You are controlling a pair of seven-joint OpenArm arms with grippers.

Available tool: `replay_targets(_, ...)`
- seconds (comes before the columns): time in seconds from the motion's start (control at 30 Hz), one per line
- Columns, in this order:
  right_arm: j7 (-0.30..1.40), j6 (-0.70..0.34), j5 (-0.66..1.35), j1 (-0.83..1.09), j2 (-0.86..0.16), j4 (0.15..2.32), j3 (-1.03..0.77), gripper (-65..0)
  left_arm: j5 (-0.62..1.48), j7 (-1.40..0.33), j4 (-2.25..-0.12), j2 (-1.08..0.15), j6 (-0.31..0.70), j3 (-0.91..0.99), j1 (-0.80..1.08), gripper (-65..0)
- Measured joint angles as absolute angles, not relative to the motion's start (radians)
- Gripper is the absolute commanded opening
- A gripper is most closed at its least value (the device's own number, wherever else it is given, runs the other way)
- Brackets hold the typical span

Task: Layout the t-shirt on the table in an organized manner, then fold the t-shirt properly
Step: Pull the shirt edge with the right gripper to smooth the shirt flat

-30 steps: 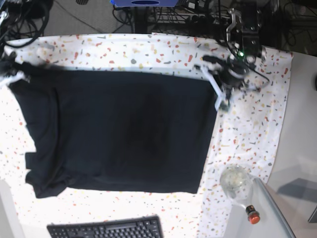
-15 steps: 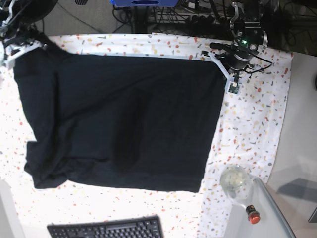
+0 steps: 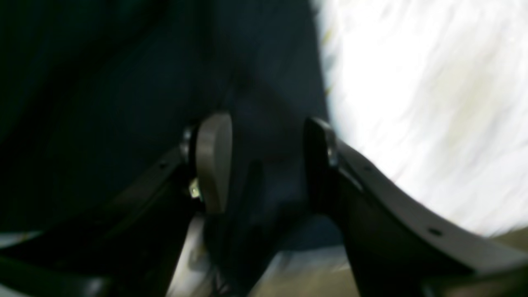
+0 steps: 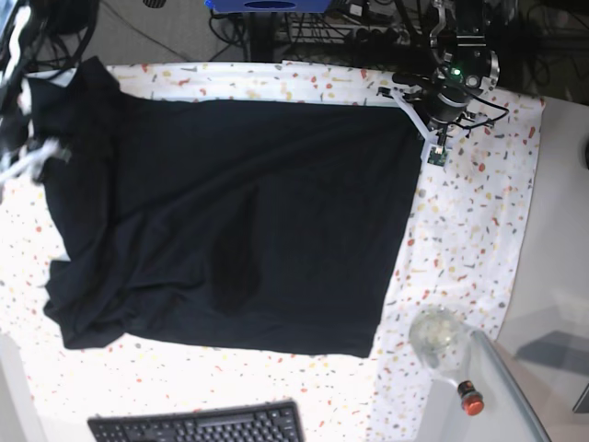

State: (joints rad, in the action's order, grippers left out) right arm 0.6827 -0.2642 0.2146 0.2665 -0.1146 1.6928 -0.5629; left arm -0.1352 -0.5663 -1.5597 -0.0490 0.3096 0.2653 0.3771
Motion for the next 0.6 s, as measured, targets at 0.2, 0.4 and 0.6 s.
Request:
replay_targets(0.2, 0.701, -0.281, 0.048, 0.036, -0.186, 1.300, -0.493, -34.8, -0.134, -0.564, -1.560, -0.049, 0.310, 0.263, 0.368, -65.0)
replay_targets(0.4, 0.588, -0.281, 0.041, -0.052, -0.241, 1.103, -0.489, -34.2, -0.134, -0.564, -1.560, -0.050, 0.310, 0.263, 0.371, -65.0)
replay_targets(0.6, 0.534, -0.269, 0.043, -0.066, -0.249, 1.005, -0.491, -34.5, -0.127, -0.562, -1.560, -0.040, 0.311, 0.319, 0.371, -65.0)
